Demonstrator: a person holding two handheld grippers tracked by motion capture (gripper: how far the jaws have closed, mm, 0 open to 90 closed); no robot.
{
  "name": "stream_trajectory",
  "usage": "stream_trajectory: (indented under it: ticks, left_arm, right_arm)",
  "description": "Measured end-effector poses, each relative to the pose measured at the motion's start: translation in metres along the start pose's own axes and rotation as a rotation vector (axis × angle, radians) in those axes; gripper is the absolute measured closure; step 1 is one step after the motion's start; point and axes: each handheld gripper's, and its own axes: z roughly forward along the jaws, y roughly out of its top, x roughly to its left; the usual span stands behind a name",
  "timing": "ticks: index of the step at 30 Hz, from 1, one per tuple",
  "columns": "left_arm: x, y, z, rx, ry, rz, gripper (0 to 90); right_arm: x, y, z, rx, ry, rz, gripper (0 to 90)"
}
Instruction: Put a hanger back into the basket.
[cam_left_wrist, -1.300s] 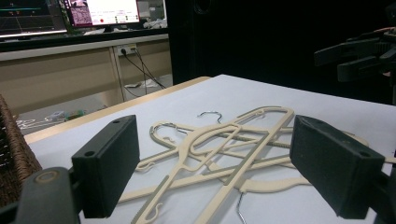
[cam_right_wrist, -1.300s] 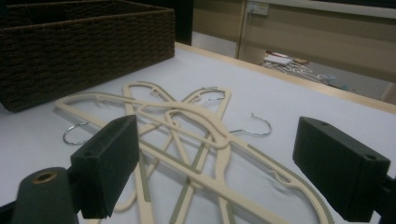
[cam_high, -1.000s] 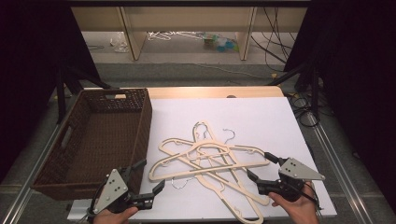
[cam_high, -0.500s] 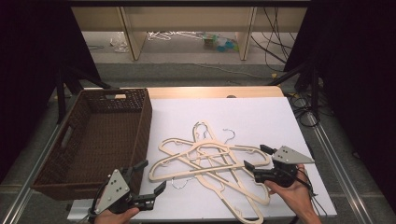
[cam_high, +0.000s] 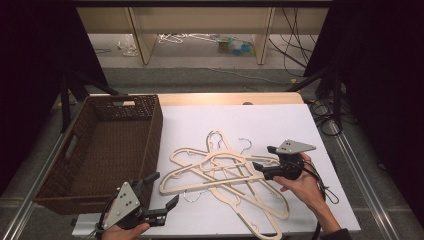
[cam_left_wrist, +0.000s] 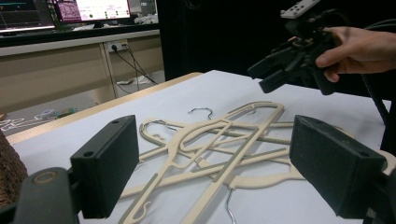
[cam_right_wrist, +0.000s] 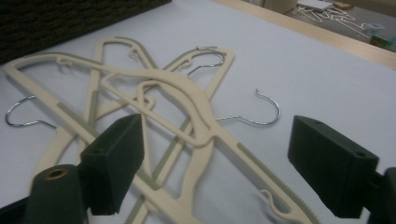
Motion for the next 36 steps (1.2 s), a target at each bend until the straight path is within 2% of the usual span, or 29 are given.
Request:
stream_trajectory:
  ticks: [1, 4, 6, 9, 10, 11, 13, 16, 17, 18, 20, 21, 22, 23, 24, 25, 28, 30, 33, 34, 36]
  left_arm:
    - [0.0, 0.0, 0.0, 0.001, 0.001, 0.001, 15.8]
    - [0.0, 0.001, -0.001, 0.018, 0.004, 0.014, 15.8]
    - [0.0, 0.001, -0.001, 0.015, 0.004, 0.012, 15.8]
    - [-0.001, 0.0, -0.001, 0.014, 0.005, 0.004, 15.8]
    - [-0.001, 0.0, 0.0, 0.017, 0.002, 0.005, 15.8]
    - [-0.001, 0.0, 0.0, 0.019, 0.002, 0.01, 15.8]
    - [-0.001, 0.001, 0.0, 0.018, 0.002, 0.01, 15.8]
    - [-0.001, 0.0, 0.0, 0.023, 0.0, 0.012, 15.9]
    - [-0.001, 0.0, 0.0, 0.023, 0.0, 0.012, 15.9]
    - [-0.001, 0.0, 0.0, 0.021, 0.0, 0.011, 15.9]
    - [-0.001, 0.0, 0.001, 0.025, -0.002, 0.015, 15.9]
    - [-0.002, 0.0, 0.001, 0.028, -0.002, 0.006, 15.9]
    - [-0.002, -0.001, 0.002, 0.013, -0.008, 0.006, 15.9]
    - [-0.002, -0.001, 0.002, 0.013, -0.008, 0.006, 15.9]
    - [-0.002, 0.0, 0.001, 0.026, -0.001, 0.01, 15.9]
    - [-0.002, -0.001, 0.002, 0.015, -0.005, 0.007, 16.0]
    - [-0.001, 0.0, 0.0, 0.023, 0.0, 0.014, 16.0]
    - [-0.002, 0.0, 0.0, 0.023, 0.002, 0.01, 16.0]
    - [-0.002, 0.0, 0.0, 0.025, 0.0, 0.012, 16.0]
    - [-0.002, 0.0, 0.0, 0.022, 0.001, 0.011, 16.0]
    - [-0.002, 0.0, 0.0, 0.025, 0.001, 0.014, 16.0]
  right_arm:
    - [0.0, 0.0, 0.0, 0.0, 0.0, 0.0, 23.2]
    - [-0.009, 0.003, 0.014, 0.069, 0.002, -0.034, 27.4]
    - [-0.013, 0.004, 0.02, 0.09, 0.001, -0.063, 29.6]
    - [-0.017, 0.003, 0.026, 0.119, 0.018, -0.056, 31.4]
    - [-0.02, 0.002, 0.033, 0.176, 0.018, -0.072, 33.0]
    - [-0.023, 0.001, 0.035, 0.19, 0.022, -0.072, 34.3]
    - [-0.025, 0.0, 0.039, 0.175, 0.019, -0.073, 35.5]
    - [-0.031, 0.0, 0.048, 0.212, 0.06, -0.066, 40.4]
    - [-0.031, 0.0, 0.048, 0.212, 0.06, -0.066, 40.4]
    - [-0.034, -0.004, 0.055, 0.238, 0.066, -0.075, 41.3]
    - [-0.036, -0.006, 0.058, 0.234, 0.065, -0.089, 41.8]
    - [-0.037, -0.01, 0.063, 0.276, 0.096, -0.087, 43.6]
    - [-0.036, -0.012, 0.065, 0.293, 0.098, -0.088, 44.1]
    - [-0.036, -0.012, 0.065, 0.293, 0.098, -0.088, 44.1]
    - [-0.038, -0.012, 0.067, 0.282, 0.101, -0.121, 45.6]
    - [-0.039, -0.012, 0.066, 0.282, 0.107, -0.133, 49.8]
    - [-0.039, -0.012, 0.06, 0.312, 0.145, -0.149, 60.6]
    - [-0.04, -0.012, 0.059, 0.309, 0.153, -0.16, 63.1]
    - [-0.04, -0.012, 0.054, 0.336, 0.189, -0.197, 68.4]
    - [-0.039, -0.011, 0.053, 0.351, 0.201, -0.259, 70.2]
    - [-0.037, -0.01, 0.052, 0.362, 0.206, -0.274, 70.6]
